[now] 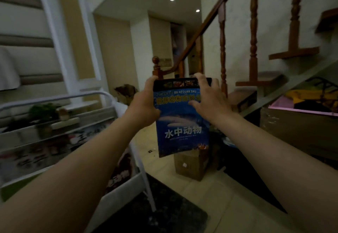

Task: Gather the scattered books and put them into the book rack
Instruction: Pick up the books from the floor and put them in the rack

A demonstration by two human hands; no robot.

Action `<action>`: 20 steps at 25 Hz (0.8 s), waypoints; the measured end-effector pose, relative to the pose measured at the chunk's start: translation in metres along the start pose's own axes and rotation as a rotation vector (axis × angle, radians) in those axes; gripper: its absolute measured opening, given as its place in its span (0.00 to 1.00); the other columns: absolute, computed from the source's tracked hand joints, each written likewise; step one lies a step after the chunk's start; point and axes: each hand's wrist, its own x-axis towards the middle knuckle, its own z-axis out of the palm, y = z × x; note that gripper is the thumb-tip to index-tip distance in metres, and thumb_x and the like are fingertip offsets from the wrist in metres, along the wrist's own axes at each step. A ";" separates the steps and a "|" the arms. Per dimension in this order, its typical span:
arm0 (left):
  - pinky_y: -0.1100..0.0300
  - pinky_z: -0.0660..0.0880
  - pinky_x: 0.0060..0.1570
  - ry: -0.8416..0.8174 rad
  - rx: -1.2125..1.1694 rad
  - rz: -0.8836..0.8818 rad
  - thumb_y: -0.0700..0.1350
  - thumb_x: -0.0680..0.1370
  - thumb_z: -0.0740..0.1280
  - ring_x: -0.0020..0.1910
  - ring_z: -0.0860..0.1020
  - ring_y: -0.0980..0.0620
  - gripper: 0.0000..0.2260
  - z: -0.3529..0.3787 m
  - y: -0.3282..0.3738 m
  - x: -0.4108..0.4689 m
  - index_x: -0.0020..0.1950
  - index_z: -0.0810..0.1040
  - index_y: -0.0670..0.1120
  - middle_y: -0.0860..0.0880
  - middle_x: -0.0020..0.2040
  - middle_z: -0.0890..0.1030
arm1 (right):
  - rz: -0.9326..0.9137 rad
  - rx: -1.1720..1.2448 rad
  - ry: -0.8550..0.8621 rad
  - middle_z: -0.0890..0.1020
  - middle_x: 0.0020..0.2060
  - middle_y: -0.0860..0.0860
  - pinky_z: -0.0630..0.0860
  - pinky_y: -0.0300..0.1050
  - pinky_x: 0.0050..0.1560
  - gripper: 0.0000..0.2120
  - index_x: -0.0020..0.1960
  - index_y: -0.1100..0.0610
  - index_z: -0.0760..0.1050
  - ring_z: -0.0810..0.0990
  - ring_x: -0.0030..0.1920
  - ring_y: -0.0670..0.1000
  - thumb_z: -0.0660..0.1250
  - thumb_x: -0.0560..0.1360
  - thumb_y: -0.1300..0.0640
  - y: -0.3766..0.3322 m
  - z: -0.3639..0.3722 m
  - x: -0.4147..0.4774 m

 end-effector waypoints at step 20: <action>0.48 0.76 0.41 0.068 0.567 -0.239 0.39 0.75 0.67 0.43 0.79 0.41 0.37 -0.085 -0.165 -0.118 0.75 0.45 0.51 0.42 0.50 0.79 | -0.071 0.182 -0.493 0.52 0.73 0.60 0.79 0.54 0.52 0.42 0.77 0.39 0.50 0.75 0.57 0.65 0.65 0.75 0.68 -0.166 0.139 -0.036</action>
